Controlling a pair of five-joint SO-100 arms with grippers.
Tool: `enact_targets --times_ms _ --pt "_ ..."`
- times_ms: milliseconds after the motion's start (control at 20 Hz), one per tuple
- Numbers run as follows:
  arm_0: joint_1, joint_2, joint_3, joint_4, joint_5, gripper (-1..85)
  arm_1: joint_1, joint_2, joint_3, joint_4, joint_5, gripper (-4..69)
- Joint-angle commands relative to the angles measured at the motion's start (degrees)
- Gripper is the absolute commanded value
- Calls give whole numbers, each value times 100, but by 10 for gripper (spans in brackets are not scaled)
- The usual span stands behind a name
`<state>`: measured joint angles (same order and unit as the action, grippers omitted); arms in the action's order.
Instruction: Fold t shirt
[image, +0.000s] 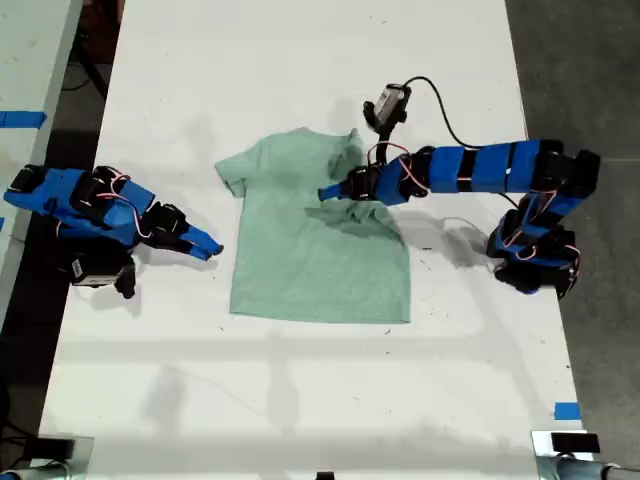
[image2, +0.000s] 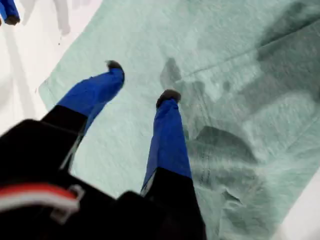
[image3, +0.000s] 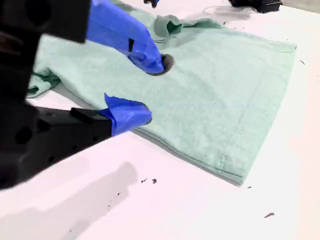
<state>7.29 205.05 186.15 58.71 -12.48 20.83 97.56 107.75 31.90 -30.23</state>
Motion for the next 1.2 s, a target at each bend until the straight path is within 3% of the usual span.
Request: enact_targets --times_ms 0,150,350,500,550,700,750,850,950,1150 --pt "9 18 237 -35 -53 126 35 571 -492 404 -193 230" --pt "9 18 237 -35 -53 126 272 1837 -237 1213 -246 199" --pt "9 18 237 -35 -53 126 554 4816 1960 1854 290 20" --pt "9 18 237 -35 -53 126 141 7409 4228 2074 703 20" --pt "9 18 237 -35 -53 126 9 8314 4860 2426 773 20" --pt "9 18 237 -35 -53 126 -132 10345 5941 4342 914 20" --pt "9 18 237 -35 -53 126 -264 10301 6214 4359 896 21" --pt "9 18 237 -35 -53 126 -598 10248 7093 3771 747 21" --pt "0 9 237 -35 -53 128 -439 10318 6996 4509 1037 21" --pt "0 0 237 -35 -44 139 -510 10318 6987 4526 1354 18"
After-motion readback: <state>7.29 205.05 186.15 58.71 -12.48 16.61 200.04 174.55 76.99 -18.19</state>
